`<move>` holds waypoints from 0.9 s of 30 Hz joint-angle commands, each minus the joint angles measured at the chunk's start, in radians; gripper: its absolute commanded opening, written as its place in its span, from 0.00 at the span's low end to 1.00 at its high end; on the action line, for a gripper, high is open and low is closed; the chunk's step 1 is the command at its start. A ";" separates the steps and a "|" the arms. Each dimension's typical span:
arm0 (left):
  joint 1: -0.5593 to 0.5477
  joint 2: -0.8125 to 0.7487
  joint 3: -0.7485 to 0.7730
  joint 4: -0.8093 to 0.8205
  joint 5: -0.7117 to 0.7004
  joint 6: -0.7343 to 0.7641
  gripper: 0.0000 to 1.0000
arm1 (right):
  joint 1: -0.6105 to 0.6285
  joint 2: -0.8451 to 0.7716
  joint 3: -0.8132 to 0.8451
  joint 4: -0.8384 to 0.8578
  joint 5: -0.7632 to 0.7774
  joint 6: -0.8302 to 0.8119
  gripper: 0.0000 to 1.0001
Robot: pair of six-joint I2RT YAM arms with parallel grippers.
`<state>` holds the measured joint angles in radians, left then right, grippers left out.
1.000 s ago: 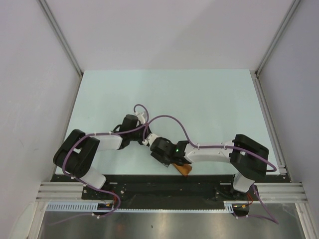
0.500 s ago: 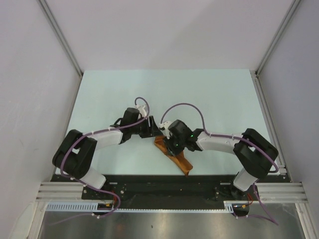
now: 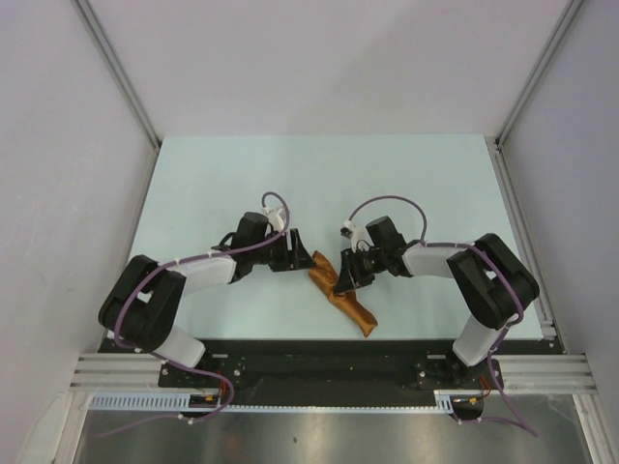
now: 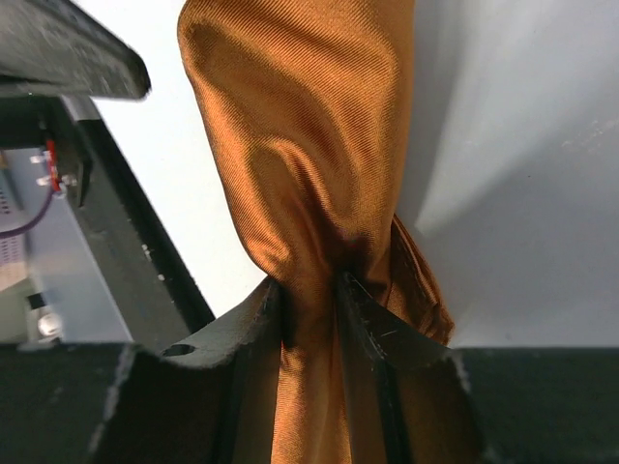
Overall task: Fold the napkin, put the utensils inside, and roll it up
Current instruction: Roll the napkin at the center of the board.
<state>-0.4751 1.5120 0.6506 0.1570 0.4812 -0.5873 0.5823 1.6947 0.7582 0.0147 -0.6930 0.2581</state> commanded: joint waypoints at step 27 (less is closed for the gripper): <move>-0.088 0.189 -0.037 0.339 0.132 -0.258 0.00 | 0.059 -0.283 0.145 -0.330 0.358 -0.074 0.76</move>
<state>-0.5533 1.6947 0.5877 0.4961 0.5976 -0.8234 0.5385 1.5272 0.8124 -0.1631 -0.5949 0.2455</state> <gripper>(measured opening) 0.027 0.734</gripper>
